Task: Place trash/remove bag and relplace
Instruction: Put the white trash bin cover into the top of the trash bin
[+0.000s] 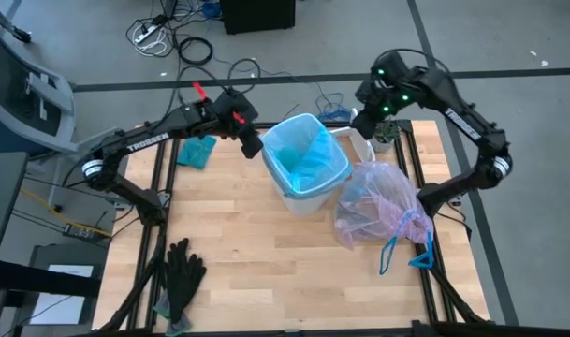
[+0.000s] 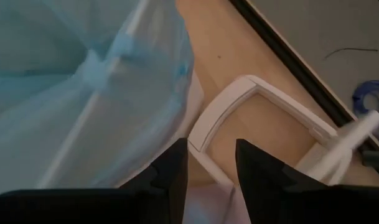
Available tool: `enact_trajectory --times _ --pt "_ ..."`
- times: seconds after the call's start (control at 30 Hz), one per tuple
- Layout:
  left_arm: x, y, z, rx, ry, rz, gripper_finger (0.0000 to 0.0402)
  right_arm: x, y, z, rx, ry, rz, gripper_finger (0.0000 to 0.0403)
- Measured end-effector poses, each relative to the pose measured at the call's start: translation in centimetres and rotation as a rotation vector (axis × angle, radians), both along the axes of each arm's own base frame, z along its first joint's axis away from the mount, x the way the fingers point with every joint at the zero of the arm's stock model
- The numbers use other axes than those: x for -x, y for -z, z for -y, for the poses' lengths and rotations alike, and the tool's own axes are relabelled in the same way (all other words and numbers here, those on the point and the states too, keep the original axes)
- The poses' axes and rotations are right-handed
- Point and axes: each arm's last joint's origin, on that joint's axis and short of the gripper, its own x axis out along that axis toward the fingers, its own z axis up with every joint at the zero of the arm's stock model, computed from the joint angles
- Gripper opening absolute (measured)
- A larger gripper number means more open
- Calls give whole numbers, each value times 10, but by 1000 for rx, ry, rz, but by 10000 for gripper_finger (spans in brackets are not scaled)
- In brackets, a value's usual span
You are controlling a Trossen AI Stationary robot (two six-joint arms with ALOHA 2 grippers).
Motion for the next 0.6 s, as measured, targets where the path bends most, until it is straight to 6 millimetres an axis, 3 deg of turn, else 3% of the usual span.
enact_trajectory --times 0.33,0.6 --pt "29 -51 30 -97 -53 141 132 23 -25 -38 27 26 78 123" --pt "33 -64 67 -164 -128 212 132 34 -7 -46 23 124 -116 121"
